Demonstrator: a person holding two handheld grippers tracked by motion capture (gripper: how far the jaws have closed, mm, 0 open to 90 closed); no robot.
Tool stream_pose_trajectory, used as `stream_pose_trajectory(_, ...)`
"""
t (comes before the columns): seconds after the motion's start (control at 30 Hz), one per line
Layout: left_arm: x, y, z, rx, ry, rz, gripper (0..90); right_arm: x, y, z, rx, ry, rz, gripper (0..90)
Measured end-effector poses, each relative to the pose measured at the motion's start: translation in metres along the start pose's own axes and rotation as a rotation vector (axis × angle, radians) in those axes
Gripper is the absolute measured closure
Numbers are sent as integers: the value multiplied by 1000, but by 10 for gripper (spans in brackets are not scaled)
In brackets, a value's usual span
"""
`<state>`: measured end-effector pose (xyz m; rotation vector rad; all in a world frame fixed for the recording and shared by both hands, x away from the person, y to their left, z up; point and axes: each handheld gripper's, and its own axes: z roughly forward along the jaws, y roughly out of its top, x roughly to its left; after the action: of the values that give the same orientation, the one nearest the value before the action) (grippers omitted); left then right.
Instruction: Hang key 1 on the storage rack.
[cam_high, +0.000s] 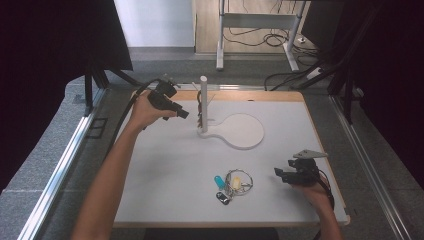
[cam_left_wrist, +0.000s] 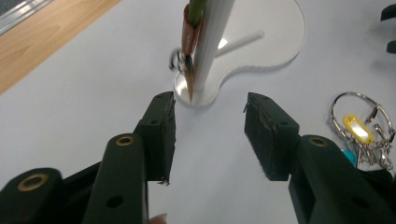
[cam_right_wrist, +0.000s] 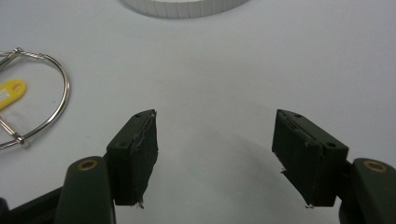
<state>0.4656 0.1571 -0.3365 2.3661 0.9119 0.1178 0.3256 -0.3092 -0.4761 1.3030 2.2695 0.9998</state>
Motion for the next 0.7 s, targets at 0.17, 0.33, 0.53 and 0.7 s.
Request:
stream_pose_trajectory(0.17,-11,-23,-5,-17,-8,6,498,2,1,-3,-5,2,-8,316)
stream_pose_trajectory(0.33,-20,-40,-10,-26,16,24,494,2,1,-3,-6,1,-9,316)
stream_pose_trajectory(0.53,-40,-66,-8,-34,26,54,480,3,2,-3,-5,3,-14,316)
stream_pose_trajectory(0.7,-54,-86,-6,-54,44,61,476,5,2,-1,1,8,-15,316)
